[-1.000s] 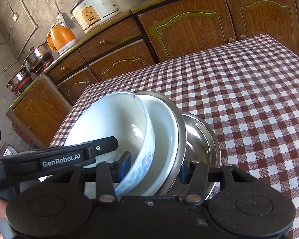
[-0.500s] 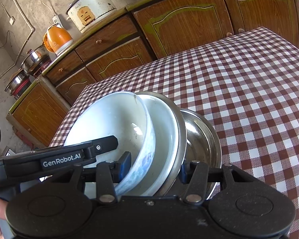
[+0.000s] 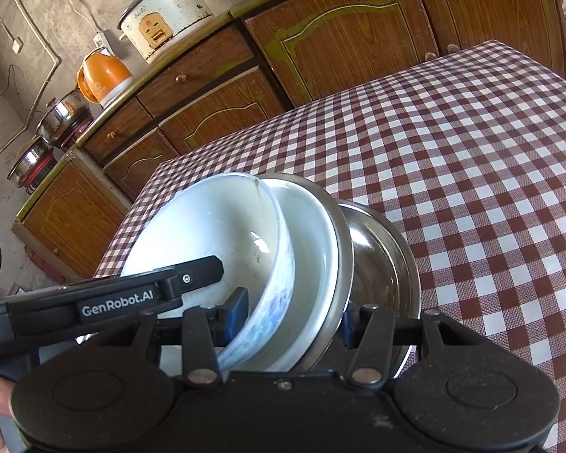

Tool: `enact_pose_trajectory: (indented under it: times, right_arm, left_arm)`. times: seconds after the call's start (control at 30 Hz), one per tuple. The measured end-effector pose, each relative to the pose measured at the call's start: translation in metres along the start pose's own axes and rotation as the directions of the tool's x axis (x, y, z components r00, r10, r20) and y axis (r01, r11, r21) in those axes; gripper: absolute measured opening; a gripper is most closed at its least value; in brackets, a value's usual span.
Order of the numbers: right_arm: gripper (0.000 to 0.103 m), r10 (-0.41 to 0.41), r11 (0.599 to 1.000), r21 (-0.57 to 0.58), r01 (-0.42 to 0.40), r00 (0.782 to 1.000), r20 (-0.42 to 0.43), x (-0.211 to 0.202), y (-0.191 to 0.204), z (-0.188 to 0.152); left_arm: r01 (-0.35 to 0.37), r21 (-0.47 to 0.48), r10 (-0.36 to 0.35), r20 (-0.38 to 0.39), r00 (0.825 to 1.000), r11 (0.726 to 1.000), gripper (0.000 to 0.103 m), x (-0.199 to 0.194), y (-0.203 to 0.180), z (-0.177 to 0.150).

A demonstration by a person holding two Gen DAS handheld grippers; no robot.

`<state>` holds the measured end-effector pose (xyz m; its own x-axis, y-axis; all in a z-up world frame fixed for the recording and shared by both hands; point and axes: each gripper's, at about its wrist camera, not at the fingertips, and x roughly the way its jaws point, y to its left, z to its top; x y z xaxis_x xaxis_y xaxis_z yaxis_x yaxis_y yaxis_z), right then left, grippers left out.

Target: Organize plates and bowls

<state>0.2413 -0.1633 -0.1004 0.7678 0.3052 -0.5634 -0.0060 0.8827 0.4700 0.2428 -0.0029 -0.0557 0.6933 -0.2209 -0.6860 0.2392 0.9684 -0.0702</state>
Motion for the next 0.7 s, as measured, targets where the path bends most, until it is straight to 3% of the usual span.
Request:
enact_pose_trajectory:
  times: [0.7]
  right_arm:
    - [0.058,0.010,1.000,0.021,-0.009,1.000,-0.021,0.017,-0.009,0.000]
  left_arm:
    - [-0.017,0.011,0.017,-0.024,1.000,1.000,0.062,0.017,0.002,0.000]
